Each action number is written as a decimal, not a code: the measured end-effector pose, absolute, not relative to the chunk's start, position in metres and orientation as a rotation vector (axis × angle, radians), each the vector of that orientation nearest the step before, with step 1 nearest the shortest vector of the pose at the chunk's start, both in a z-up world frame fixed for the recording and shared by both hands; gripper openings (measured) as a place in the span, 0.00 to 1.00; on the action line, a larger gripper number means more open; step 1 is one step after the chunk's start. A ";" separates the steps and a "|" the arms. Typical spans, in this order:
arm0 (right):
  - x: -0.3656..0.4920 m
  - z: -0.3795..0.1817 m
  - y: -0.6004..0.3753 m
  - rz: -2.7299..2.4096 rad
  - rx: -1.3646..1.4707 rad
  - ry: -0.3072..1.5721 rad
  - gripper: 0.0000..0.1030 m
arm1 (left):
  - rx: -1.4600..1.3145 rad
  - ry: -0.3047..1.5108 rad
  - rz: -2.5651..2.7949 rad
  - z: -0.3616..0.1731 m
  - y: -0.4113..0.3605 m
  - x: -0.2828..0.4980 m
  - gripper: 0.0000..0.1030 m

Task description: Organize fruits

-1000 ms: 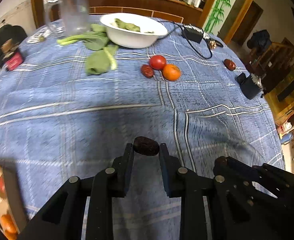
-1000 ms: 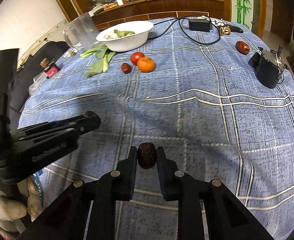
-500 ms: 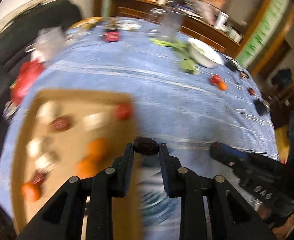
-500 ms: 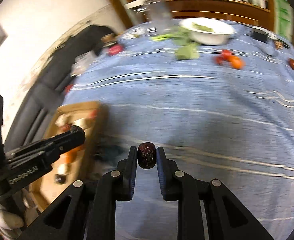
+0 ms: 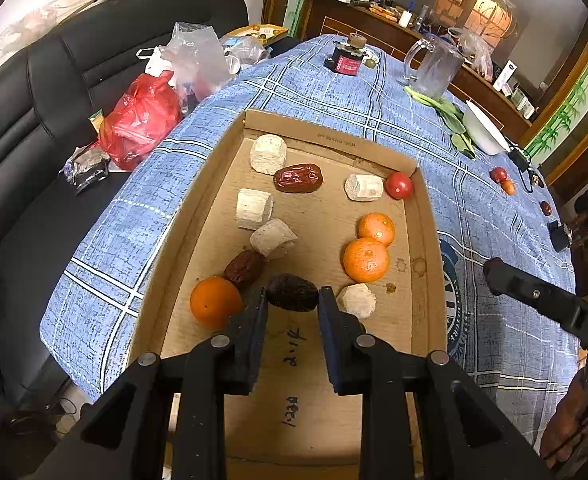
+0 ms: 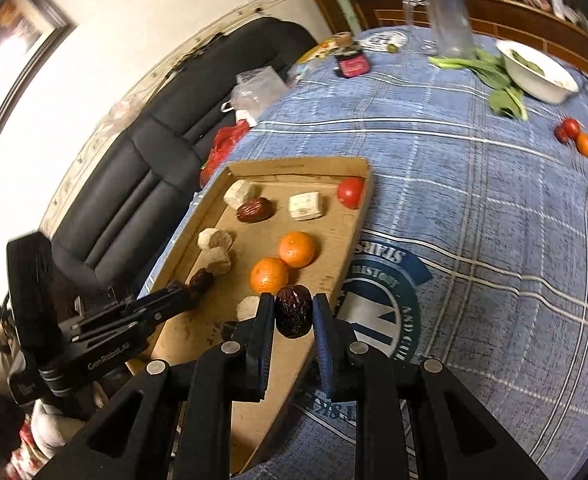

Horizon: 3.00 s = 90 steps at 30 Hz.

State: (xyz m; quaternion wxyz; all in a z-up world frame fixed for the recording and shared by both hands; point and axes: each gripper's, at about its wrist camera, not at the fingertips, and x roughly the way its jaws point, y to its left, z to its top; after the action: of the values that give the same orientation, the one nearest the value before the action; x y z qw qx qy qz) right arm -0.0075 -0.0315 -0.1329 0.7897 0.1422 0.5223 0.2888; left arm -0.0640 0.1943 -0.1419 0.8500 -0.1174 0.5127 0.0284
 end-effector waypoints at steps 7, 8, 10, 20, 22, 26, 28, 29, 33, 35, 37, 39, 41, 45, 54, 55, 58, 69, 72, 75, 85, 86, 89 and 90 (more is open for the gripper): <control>-0.016 -0.136 -0.015 0.667 0.276 1.165 0.21 | -0.231 1.132 0.084 -0.156 0.196 -0.065 0.24; -0.019 -0.135 -0.008 0.691 0.259 1.165 0.21 | -0.225 1.138 0.089 -0.158 0.194 -0.064 0.24; -0.027 -0.135 0.009 0.742 0.206 1.167 0.21 | -0.204 1.156 0.108 -0.161 0.196 -0.064 0.24; -0.062 -0.163 0.071 0.849 -0.034 1.197 0.21 | -0.164 1.175 0.108 -0.164 0.190 -0.066 0.24; -0.063 -0.164 0.072 0.847 -0.045 1.189 0.22 | -0.166 1.177 0.115 -0.163 0.191 -0.066 0.26; -0.061 -0.164 0.071 0.843 -0.044 1.187 0.21 | -0.172 1.165 0.134 -0.155 0.193 -0.065 0.45; -0.060 -0.162 0.069 0.839 -0.037 1.184 0.22 | -0.177 1.156 0.141 -0.150 0.192 -0.064 0.46; -0.060 -0.160 0.065 0.837 -0.031 1.182 0.22 | -0.175 1.153 0.147 -0.147 0.191 -0.063 0.46; -0.058 -0.150 0.052 0.817 0.002 1.165 0.24 | -0.124 1.130 0.175 -0.136 0.179 -0.060 0.48; -0.055 -0.146 0.041 0.785 0.028 1.151 0.29 | -0.086 1.108 0.185 -0.130 0.171 -0.060 0.52; -0.050 -0.144 0.029 0.748 0.058 1.145 0.31 | -0.039 1.080 0.188 -0.123 0.159 -0.060 0.56; -0.045 -0.143 0.017 0.707 0.084 1.142 0.31 | 0.007 1.058 0.189 -0.118 0.149 -0.060 0.57; -0.041 -0.143 0.003 0.668 0.110 1.141 0.31 | 0.046 1.046 0.180 -0.115 0.137 -0.059 0.58; -0.038 -0.143 -0.018 0.618 0.146 1.140 0.31 | 0.095 1.033 0.159 -0.112 0.115 -0.058 0.59; -0.042 -0.135 -0.059 0.557 0.170 1.112 0.36 | 0.143 0.995 0.127 -0.104 0.075 -0.056 0.63; -0.043 -0.134 -0.064 0.550 0.172 1.110 0.36 | 0.146 0.991 0.123 -0.103 0.071 -0.056 0.63; -0.043 -0.133 -0.077 0.529 0.182 1.106 0.36 | 0.154 0.984 0.111 -0.102 0.059 -0.056 0.63; -0.050 -0.124 -0.106 0.495 0.193 1.079 0.37 | 0.171 0.876 0.136 -0.081 0.030 -0.067 0.71; -0.052 -0.118 -0.106 0.503 0.181 1.060 0.37 | 0.168 0.809 0.164 -0.067 0.028 -0.075 0.76; -0.055 -0.111 -0.104 0.518 0.166 1.039 0.37 | 0.158 0.752 0.193 -0.055 0.030 -0.084 0.76; -0.064 -0.098 -0.090 0.570 0.132 1.001 0.37 | 0.076 0.638 0.383 -0.016 0.050 -0.107 0.98; -0.065 -0.098 -0.088 0.575 0.129 0.999 0.38 | 0.075 0.647 0.405 -0.016 0.051 -0.108 0.98; -0.068 -0.095 -0.081 0.591 0.115 0.992 0.40 | 0.085 0.654 0.450 -0.017 0.053 -0.110 0.98; -0.068 -0.095 -0.079 0.595 0.111 0.990 0.41 | 0.093 0.648 0.465 -0.017 0.053 -0.112 0.98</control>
State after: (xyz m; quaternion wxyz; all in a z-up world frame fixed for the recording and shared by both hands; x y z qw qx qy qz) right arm -0.0685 -0.0794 -0.0947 0.8363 0.0523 0.4678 0.2812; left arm -0.1121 0.0526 -0.0171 0.9205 0.0452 0.3155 0.2262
